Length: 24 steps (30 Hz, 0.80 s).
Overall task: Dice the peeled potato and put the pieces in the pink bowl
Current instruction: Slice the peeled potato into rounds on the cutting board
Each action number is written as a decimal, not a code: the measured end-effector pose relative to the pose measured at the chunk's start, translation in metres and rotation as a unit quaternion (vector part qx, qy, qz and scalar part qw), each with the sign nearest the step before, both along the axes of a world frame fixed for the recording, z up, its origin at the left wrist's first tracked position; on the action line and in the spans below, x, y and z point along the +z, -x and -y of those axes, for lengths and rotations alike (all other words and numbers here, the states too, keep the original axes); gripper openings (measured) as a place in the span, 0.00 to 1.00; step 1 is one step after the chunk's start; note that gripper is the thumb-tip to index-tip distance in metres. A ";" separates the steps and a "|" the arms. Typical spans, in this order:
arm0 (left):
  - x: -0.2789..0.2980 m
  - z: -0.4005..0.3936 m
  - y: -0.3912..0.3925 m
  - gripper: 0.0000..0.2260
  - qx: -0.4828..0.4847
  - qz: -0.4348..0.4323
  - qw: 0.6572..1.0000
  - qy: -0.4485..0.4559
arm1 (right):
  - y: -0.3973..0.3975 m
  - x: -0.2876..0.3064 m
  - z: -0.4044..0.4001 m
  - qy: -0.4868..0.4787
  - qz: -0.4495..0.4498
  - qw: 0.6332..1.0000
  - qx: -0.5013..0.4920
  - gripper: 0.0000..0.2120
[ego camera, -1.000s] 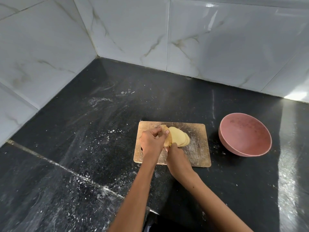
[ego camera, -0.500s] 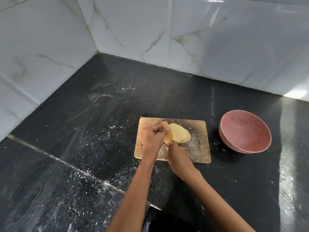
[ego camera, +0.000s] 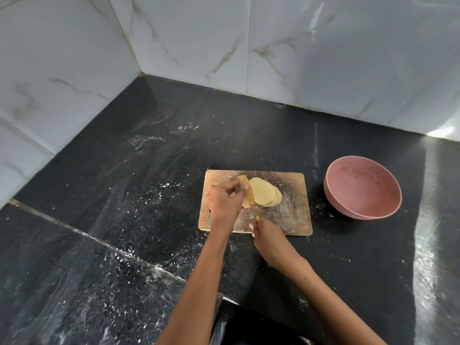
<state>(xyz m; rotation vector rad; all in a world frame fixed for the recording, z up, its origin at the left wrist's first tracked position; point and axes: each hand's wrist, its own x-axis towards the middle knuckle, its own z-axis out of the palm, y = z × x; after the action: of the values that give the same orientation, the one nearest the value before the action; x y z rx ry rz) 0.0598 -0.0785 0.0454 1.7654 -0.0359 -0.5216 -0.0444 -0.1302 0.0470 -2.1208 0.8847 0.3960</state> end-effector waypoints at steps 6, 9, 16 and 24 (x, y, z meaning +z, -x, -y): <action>0.002 -0.002 0.003 0.18 0.002 -0.005 1.000 0.011 | -0.015 0.001 0.005 -0.015 0.023 1.000 0.007 0.11; 0.002 -0.005 0.005 0.18 0.004 -0.005 1.000 0.018 | 0.002 -0.004 -0.005 0.008 0.008 1.000 -0.004 0.12; 0.003 -0.007 0.007 0.18 0.004 0.004 1.000 0.015 | -0.012 0.005 0.003 -0.009 0.019 1.000 0.014 0.11; 0.003 -0.005 0.009 0.16 -0.007 0.019 1.000 0.009 | -0.002 0.014 0.011 -0.255 -0.019 0.959 -0.121 0.18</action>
<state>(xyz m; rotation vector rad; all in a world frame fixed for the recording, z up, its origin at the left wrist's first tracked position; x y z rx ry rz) 0.0507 -0.0734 0.0486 1.7588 -0.0795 -0.4959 -0.0420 -0.1412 0.0606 -1.5187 0.9340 0.4795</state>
